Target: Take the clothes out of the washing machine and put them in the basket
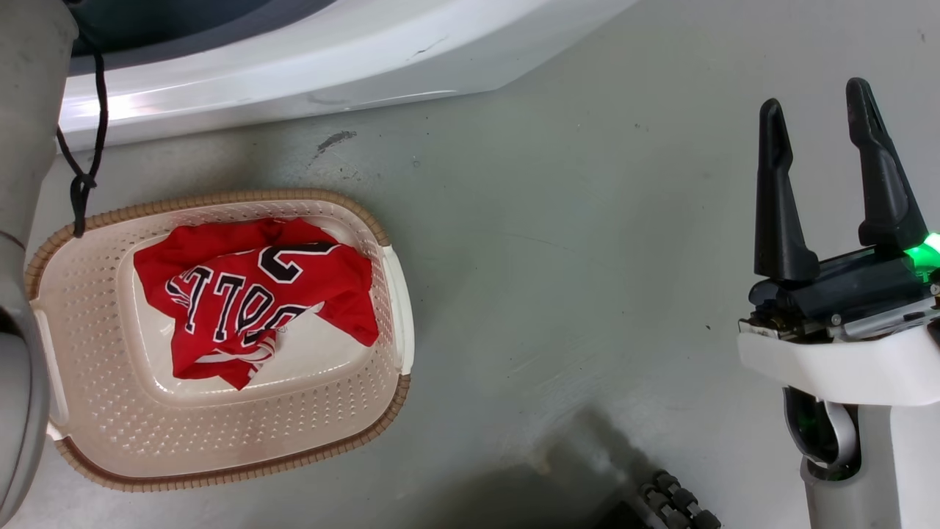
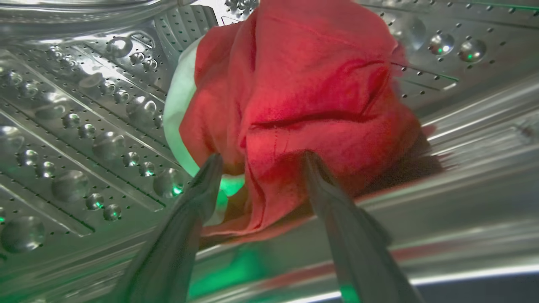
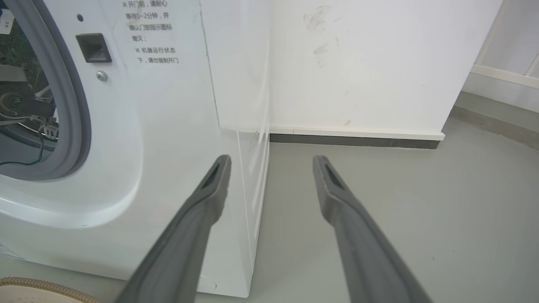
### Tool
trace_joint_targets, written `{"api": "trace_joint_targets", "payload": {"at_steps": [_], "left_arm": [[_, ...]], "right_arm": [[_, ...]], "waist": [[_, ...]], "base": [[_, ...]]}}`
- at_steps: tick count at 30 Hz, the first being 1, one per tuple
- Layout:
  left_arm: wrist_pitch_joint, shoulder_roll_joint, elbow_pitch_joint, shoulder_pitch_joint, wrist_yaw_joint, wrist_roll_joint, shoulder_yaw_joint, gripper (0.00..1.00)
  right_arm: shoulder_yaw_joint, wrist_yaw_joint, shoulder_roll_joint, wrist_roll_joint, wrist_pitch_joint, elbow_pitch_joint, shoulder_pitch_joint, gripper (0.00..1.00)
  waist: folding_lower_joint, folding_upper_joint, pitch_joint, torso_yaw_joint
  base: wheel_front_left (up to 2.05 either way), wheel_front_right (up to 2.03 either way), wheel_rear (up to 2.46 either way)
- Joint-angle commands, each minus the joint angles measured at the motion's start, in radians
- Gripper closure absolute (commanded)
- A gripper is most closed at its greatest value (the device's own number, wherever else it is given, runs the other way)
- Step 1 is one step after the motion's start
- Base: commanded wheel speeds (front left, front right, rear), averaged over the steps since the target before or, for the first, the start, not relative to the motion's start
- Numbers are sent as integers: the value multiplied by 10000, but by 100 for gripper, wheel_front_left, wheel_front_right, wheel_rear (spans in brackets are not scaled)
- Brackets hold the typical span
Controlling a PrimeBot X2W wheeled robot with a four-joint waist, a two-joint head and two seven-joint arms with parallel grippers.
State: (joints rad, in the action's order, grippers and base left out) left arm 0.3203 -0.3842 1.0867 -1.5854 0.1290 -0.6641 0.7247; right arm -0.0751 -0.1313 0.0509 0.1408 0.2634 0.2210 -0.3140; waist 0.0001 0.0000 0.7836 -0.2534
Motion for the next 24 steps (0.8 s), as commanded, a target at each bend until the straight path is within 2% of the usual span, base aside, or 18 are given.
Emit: {"api": "trace_joint_targets", "payload": {"at_steps": [1, 2, 14, 20, 24], "left_arm": [[-121, 85, 133, -33, 2, -40, 124, 50], [-185, 86, 176, -64, 2, -52, 162, 100], [-572, 27, 246, -202, 1, -615, 425, 100], [-1282, 49, 166, 79, 1, -920, 491, 100], [-2140, 45, 37, 545, 1, -989, 656, 100]], "right_arm": [[24, 10, -14, 60, 20, 14, -177, 0], [25, 10, -14, 68, 20, 8, -182, 0], [80, 10, -14, 2, 20, -29, -143, 0], [134, 10, -14, -93, 20, -103, -15, 0], [104, 10, -12, -187, 20, -154, 69, 0]], "waist": [[-1, 0, 19, -11], [-1, 0, 22, -15], [-1, 0, -56, 53], [-1, 0, -270, 306], [-1, 0, -619, 548]], "base": [[0, 0, 0], [0, 0, 0], [0, 0, 0], [0, 0, 0], [0, 0, 0]]}}
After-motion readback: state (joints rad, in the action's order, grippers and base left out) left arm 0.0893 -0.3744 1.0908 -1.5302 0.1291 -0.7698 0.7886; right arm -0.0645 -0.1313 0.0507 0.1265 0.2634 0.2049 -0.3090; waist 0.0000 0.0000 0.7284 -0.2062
